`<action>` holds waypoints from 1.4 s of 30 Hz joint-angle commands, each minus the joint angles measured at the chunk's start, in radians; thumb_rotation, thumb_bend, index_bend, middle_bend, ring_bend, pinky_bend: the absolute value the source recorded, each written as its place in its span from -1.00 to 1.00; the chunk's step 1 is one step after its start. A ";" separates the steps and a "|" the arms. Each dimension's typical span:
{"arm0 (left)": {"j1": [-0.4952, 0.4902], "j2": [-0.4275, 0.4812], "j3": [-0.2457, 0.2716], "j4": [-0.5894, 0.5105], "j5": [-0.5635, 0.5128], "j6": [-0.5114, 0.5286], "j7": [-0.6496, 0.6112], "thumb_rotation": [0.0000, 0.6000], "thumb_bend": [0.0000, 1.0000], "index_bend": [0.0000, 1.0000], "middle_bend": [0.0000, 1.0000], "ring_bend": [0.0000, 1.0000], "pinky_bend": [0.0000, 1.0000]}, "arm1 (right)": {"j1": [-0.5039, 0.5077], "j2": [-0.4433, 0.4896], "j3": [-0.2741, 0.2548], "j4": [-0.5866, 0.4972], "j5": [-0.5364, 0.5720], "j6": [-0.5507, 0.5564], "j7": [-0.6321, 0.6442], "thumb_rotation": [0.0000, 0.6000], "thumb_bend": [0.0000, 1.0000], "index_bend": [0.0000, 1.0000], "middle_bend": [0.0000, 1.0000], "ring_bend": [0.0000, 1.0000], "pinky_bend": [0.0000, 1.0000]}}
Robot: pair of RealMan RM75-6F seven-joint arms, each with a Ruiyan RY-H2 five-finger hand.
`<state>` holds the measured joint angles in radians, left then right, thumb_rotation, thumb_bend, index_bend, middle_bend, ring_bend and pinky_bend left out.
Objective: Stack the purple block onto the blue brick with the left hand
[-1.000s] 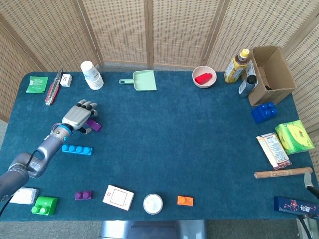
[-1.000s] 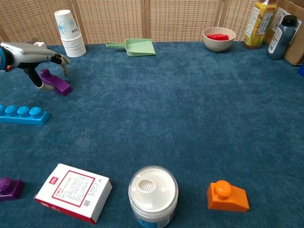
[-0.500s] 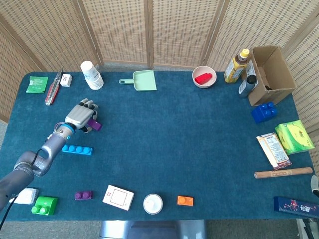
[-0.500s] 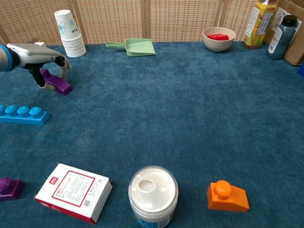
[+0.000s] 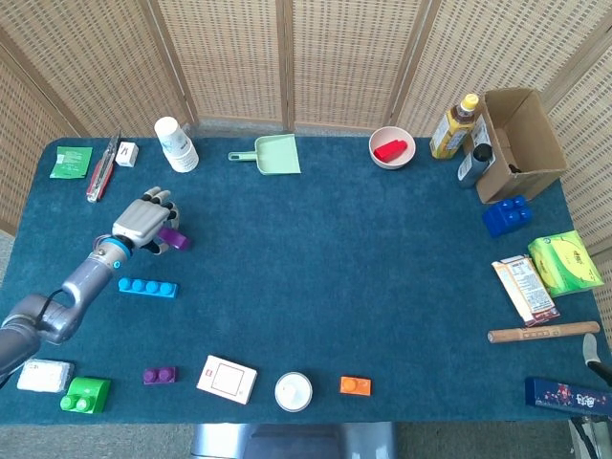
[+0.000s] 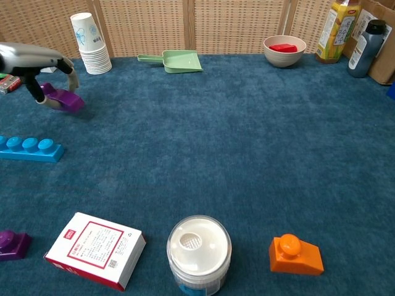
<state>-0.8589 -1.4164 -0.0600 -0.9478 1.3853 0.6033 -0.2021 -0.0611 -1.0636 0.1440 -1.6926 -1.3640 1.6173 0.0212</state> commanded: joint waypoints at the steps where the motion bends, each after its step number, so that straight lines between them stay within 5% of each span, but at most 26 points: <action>1: 0.054 0.131 -0.012 -0.168 -0.076 0.034 0.087 1.00 -0.26 0.32 -0.45 -0.81 -1.00 | 0.007 -0.006 0.000 0.015 -0.004 -0.012 0.018 1.00 -0.18 -0.86 -0.80 -1.00 -0.86; 9: 0.132 0.319 0.008 -0.444 -0.230 0.082 0.255 1.00 -0.26 0.33 -0.45 -0.81 -1.00 | 0.031 -0.024 -0.001 0.056 -0.020 -0.052 0.060 1.00 -0.18 -0.86 -0.80 -1.00 -0.86; 16: 0.187 0.388 0.035 -0.580 -0.343 0.126 0.323 1.00 -0.26 0.32 -0.44 -0.81 -1.00 | 0.047 -0.046 -0.002 0.096 -0.019 -0.085 0.105 1.00 -0.18 -0.86 -0.80 -1.00 -0.86; 42: 0.157 0.275 0.046 -0.573 -0.546 0.120 0.462 1.00 -0.25 0.30 -0.45 -0.81 -1.00 | 0.031 -0.051 -0.002 0.170 0.007 -0.098 0.201 1.00 -0.18 -0.86 -0.80 -1.00 -0.86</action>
<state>-0.6996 -1.1397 -0.0124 -1.5222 0.8410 0.7241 0.2588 -0.0302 -1.1143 0.1417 -1.5224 -1.3572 1.5187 0.2222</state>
